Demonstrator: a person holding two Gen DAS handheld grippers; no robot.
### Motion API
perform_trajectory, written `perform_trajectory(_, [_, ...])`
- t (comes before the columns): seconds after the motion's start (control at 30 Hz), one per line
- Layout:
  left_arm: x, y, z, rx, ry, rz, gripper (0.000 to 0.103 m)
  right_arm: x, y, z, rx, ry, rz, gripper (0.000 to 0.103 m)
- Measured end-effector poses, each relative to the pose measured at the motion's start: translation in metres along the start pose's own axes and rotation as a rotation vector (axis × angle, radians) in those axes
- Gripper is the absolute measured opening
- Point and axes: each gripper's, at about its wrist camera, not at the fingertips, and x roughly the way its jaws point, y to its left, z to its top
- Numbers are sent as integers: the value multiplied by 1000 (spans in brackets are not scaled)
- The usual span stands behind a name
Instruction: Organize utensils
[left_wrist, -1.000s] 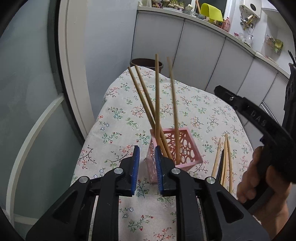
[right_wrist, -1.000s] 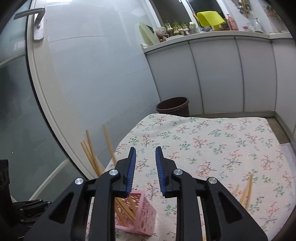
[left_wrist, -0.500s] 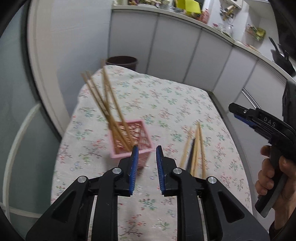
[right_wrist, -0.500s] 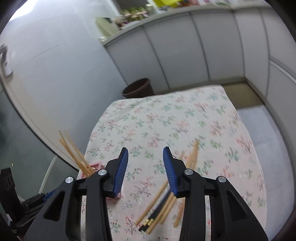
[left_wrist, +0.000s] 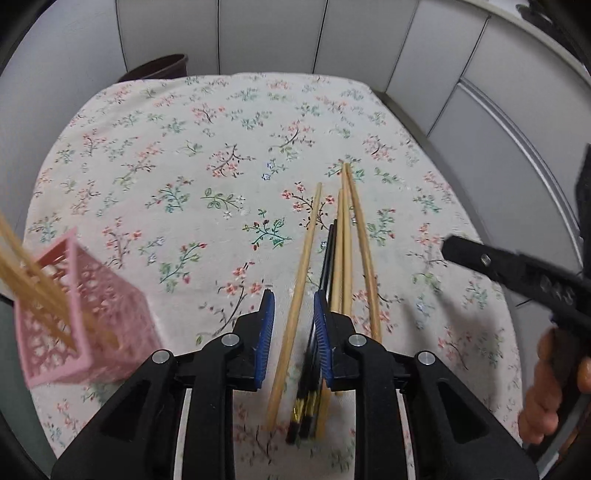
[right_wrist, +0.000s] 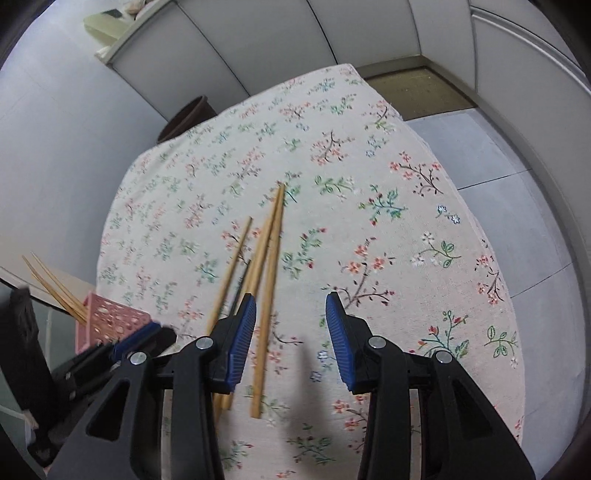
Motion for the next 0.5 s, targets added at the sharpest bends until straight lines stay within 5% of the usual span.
perform_trajectory(0.5, [65, -2, 23, 31, 101, 33, 23, 17, -5, -3, 0, 47, -19, 40])
